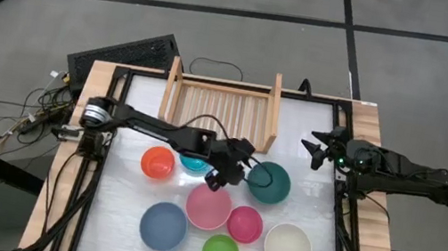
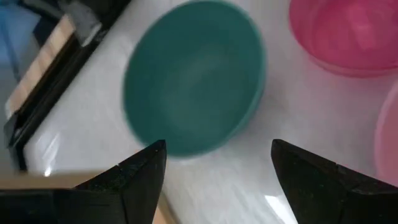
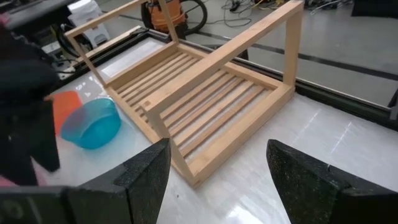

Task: Place and stack bowls onto a shelf
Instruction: Put the green bowl on the shelf

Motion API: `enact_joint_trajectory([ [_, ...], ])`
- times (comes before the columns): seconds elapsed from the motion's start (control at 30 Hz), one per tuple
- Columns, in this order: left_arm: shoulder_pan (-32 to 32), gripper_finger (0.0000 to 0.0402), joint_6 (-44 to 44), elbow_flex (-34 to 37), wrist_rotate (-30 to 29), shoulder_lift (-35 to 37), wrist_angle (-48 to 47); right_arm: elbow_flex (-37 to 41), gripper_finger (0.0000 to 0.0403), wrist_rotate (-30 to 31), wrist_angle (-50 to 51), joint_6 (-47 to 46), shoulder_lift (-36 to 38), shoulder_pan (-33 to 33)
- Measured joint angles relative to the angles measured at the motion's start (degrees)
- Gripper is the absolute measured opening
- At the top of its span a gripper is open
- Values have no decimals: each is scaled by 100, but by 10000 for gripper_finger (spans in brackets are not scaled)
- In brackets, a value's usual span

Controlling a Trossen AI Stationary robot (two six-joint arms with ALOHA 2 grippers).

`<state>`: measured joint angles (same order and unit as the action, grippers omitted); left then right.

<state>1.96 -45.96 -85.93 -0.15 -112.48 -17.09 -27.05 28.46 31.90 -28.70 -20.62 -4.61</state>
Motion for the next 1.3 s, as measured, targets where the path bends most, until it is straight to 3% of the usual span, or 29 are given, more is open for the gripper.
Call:
enact_joint_trajectory([
  [0.43, 56, 260, -1067, -1192, 383, -1222, -210, 1, 292, -9, 128, -132, 0, 3],
  [0.63, 70, 185, -1002, -1403, 345, -1454, -690, 2, 292, -8, 114, -133, 1, 1],
  [0.9, 76, 21, -786, -1414, 234, -1415, -540, 2, 292, -3, 115, -134, 0, -3],
  [1.3, 192, 2, -554, -1669, 339, -1403, -339, 2, 292, 7, 114, -226, 0, -3],
])
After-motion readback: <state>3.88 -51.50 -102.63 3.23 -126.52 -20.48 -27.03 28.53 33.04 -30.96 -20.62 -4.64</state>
